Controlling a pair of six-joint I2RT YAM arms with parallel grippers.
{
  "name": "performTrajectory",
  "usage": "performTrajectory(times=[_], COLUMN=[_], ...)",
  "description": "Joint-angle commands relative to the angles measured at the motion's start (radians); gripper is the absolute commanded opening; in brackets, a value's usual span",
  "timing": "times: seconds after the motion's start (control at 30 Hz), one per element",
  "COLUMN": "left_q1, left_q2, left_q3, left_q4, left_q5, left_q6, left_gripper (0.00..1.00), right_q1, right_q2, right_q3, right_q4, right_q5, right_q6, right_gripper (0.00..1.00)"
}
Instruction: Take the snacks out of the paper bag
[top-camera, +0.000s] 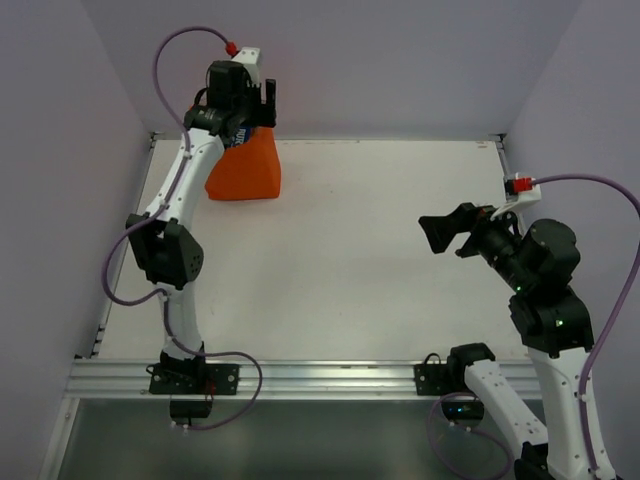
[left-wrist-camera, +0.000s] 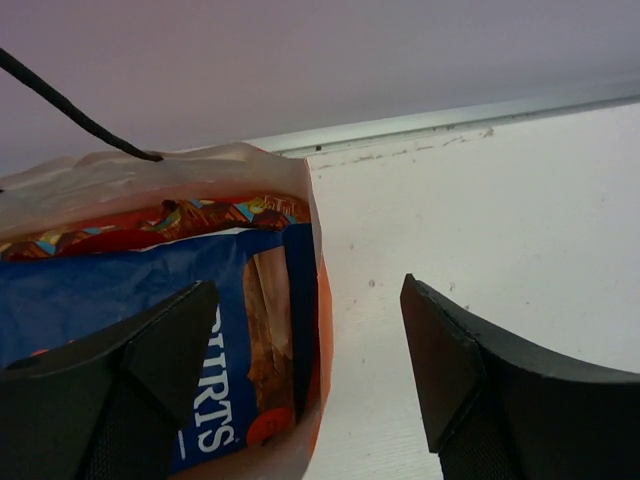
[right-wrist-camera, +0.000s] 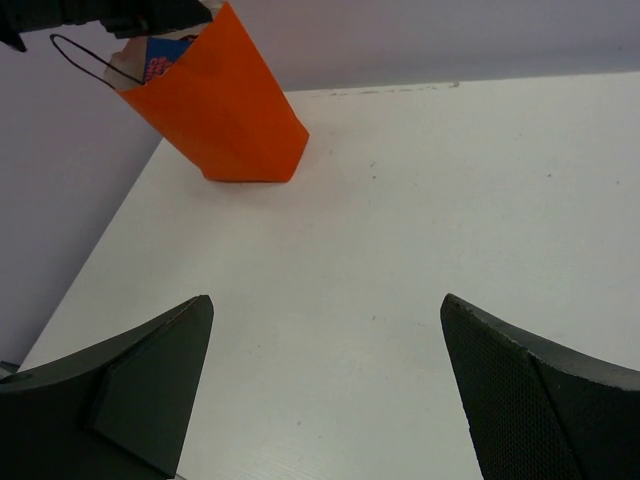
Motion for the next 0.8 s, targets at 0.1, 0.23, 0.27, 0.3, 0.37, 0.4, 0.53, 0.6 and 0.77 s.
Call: performTrajectory(times=[0.1,0.23,0.27,0.3,0.37,0.4,0.53,0.6,0.77], left_q1=[-0.014,-0.045,-0.053,-0.059,-0.080,-0.087,-0.131,-0.152,-0.255], left_q2=[0.074,0.078,0.076,0.074,0.073,0.068,0.039,0.004,-0.117], left_q3=[0.059,0.024,0.016,0.004,-0.010,-0.018,-0.039,-0.052,-0.140], left_q4=[-0.015,-0.015,-0.014,-0.014,-0.017,-0.018,-0.067,-0.090,-0.176], left_q5=[-0.051,-0.031,-0.031,-0.031,-0.033,-0.034,-0.030,-0.017,-0.008], left_q6=[0.013,0.024,0.033,0.036,0.047,0.050,0.049,0.049,0.067], left_gripper=[0.69,0.49,0.44,0.33,0.19,0.13,0.00,0.00,0.00], right_q1=[0.003,0.003,0.003,0.001,0.001,0.001,0.001,0.001,0.001], right_q2=[-0.005,-0.013,-0.013,-0.013,-0.013,-0.013,-0.027,-0.034,-0.059], right_q3=[-0.015,-0.027,-0.030,-0.032,-0.035,-0.035,-0.036,-0.039,-0.049], right_q4=[0.036,0.049,0.049,0.050,0.053,0.052,0.056,0.056,0.061], right_q5=[-0.016,-0.011,-0.013,-0.013,-0.011,-0.011,-0.010,-0.004,0.004], right_q6=[0.000,0.001,0.001,0.000,0.001,0.001,0.001,0.000,-0.003], right_gripper=[0.99,0.99,0.99,0.99,0.99,0.99,0.99,0.99,0.99])
